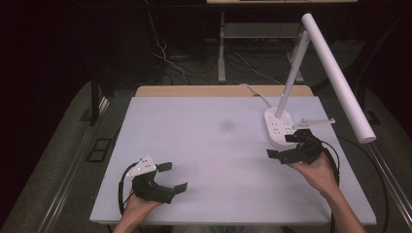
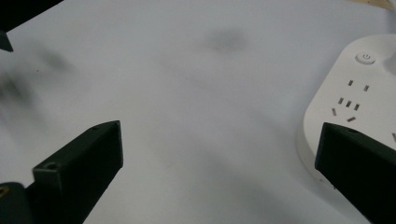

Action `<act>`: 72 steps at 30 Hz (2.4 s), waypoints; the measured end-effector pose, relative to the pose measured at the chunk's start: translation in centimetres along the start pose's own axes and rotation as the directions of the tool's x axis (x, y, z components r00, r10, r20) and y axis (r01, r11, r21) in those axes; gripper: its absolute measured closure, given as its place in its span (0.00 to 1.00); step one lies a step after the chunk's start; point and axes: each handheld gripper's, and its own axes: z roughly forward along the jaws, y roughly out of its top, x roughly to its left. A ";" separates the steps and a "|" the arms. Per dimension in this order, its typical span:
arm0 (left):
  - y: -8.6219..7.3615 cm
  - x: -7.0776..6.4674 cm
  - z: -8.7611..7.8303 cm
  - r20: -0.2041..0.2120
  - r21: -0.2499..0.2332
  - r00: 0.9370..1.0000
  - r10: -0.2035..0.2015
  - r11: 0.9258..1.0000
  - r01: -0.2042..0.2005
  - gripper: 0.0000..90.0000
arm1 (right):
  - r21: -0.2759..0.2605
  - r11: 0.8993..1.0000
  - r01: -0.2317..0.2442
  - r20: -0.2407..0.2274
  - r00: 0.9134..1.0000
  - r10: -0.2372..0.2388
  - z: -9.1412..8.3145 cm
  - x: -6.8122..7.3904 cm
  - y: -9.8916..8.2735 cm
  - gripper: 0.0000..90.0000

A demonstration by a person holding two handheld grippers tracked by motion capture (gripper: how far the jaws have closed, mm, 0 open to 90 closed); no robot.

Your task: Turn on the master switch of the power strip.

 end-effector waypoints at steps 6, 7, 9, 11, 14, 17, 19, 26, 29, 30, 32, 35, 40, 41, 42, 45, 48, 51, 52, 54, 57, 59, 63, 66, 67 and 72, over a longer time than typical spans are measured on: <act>0.0 0.0 0.0 0.001 0.001 1.000 0.002 1.000 -0.002 0.03 | 0.003 1.000 -0.005 0.004 1.000 0.005 0.3 -0.3 0.7 0.00; 0.0 0.0 0.0 0.001 0.000 1.000 0.000 1.000 0.000 0.03 | 0.004 1.000 -0.006 0.006 1.000 0.006 0.4 -0.4 0.9 0.01; 0.0 0.1 0.0 -0.002 -0.002 1.000 0.004 1.000 -0.004 0.03 | 0.000 1.000 -0.012 0.005 1.000 0.012 0.6 -0.7 1.1 0.00; 0.0 0.1 0.0 -0.004 -0.004 1.000 0.003 1.000 -0.003 0.03 | 0.001 1.000 -0.012 0.003 1.000 0.012 0.7 -0.7 1.2 0.01; 0.1 0.1 0.0 -0.004 -0.007 1.000 0.002 1.000 -0.002 0.03 | 0.007 1.000 -0.018 0.012 1.000 0.017 0.9 -1.0 1.5 0.01; 0.1 0.1 0.1 -0.003 -0.004 1.000 0.003 1.000 -0.003 0.03 | 0.006 1.000 -0.009 0.024 1.000 0.009 1.1 -1.2 1.8 0.01; 0.1 0.1 0.1 -0.004 -0.002 1.000 0.005 1.000 -0.005 0.03 | 0.009 1.000 -0.007 0.025 1.000 0.007 1.2 -1.3 2.0 0.01; 0.1 0.1 0.0 -0.006 -0.005 1.000 0.004 1.000 -0.004 0.03 | 0.024 1.000 -0.009 0.039 0.999 0.008 2.0 -1.8 2.8 0.01; 0.1 0.1 0.0 -0.007 -0.004 1.000 0.005 1.000 -0.005 0.03 | 0.032 0.999 -0.009 0.053 0.999 0.007 2.2 -2.1 3.1 0.01; 0.1 0.1 0.0 -0.007 -0.004 1.000 0.006 1.000 -0.006 0.03 | 0.028 1.000 -0.010 0.057 0.998 0.009 2.3 -2.1 3.3 0.01; 0.1 0.1 0.0 -0.006 0.000 1.000 0.007 1.000 -0.007 0.03 | 0.032 0.999 -0.011 0.055 0.998 0.009 2.4 -2.2 3.4 0.01; 0.1 0.1 0.0 -0.007 -0.002 1.000 0.008 1.000 -0.008 0.03 | 0.038 0.999 -0.007 0.061 0.998 0.004 2.7 -2.4 3.8 0.01; 0.1 0.2 -0.1 -0.011 -0.002 1.000 0.006 1.000 -0.006 0.03 | 0.047 0.999 -0.009 0.068 0.998 0.006 2.9 -2.7 4.6 0.01; 0.1 0.2 0.0 -0.011 0.003 1.000 0.011 1.000 -0.011 0.03 | 0.052 0.999 -0.010 0.076 0.997 0.006 2.9 -2.9 4.9 0.01; 0.1 0.2 0.0 -0.011 0.003 1.000 0.011 1.000 -0.011 0.03 | 0.052 0.999 -0.010 0.076 0.997 0.006 2.9 -2.9 4.9 0.01; 0.1 0.1 0.1 -0.010 0.009 1.000 0.013 1.000 -0.013 0.03 | 0.050 0.999 -0.012 0.079 0.997 0.008 3.0 -3.0 5.3 0.01; 0.1 0.1 0.1 -0.010 0.007 1.000 0.014 1.000 -0.014 0.03 | 0.053 0.998 -0.016 0.081 0.997 0.011 3.1 -3.2 5.7 0.01; 0.1 0.2 0.0 -0.012 0.007 1.000 0.015 1.000 -0.015 0.03 | 0.064 0.998 -0.015 0.091 0.996 0.009 3.2 -3.4 6.3 0.01; 0.1 0.2 -0.1 -0.012 0.008 1.000 0.015 1.000 -0.015 0.03 | 0.067 0.998 -0.014 0.096 0.995 0.007 3.3 -3.5 6.5 0.05; 0.1 0.2 -0.1 -0.011 0.007 1.000 0.009 1.000 -0.009 0.03 | 0.077 0.997 0.004 0.113 0.994 -0.013 3.1 -3.6 6.8 0.16; 0.1 0.2 -0.1 -0.007 0.009 1.000 0.007 1.000 -0.007 0.03 | 0.093 0.996 0.010 0.136 0.990 -0.022 3.1 -3.9 7.3 0.27; 0.1 0.2 0.0 -0.005 0.010 1.000 0.006 1.000 -0.006 0.03 | 0.099 0.995 0.007 0.154 0.988 -0.022 3.1 -4.0 7.5 0.34; 0.1 0.2 -0.1 -0.005 0.007 1.000 0.000 1.000 0.000 0.03 | 0.101 0.995 0.008 0.174 0.984 -0.026 3.3 -4.4 7.9 0.44; 0.1 0.3 -0.1 -0.007 0.007 1.000 0.002 1.000 -0.002 0.03 | 0.111 0.994 0.010 0.189 0.982 -0.031 3.5 -4.6 8.1 0.52; 0.1 0.3 -0.1 -0.006 0.007 1.000 0.001 1.000 -0.001 0.03 | 0.115 0.993 0.016 0.192 0.981 -0.038 3.6 -4.6 8.2 0.54; 0.1 0.3 -0.1 -0.007 0.006 1.000 0.002 1.000 -0.002 0.03 | 0.135 0.990 0.038 0.205 0.976 -0.066 4.1 -4.8 8.7 0.67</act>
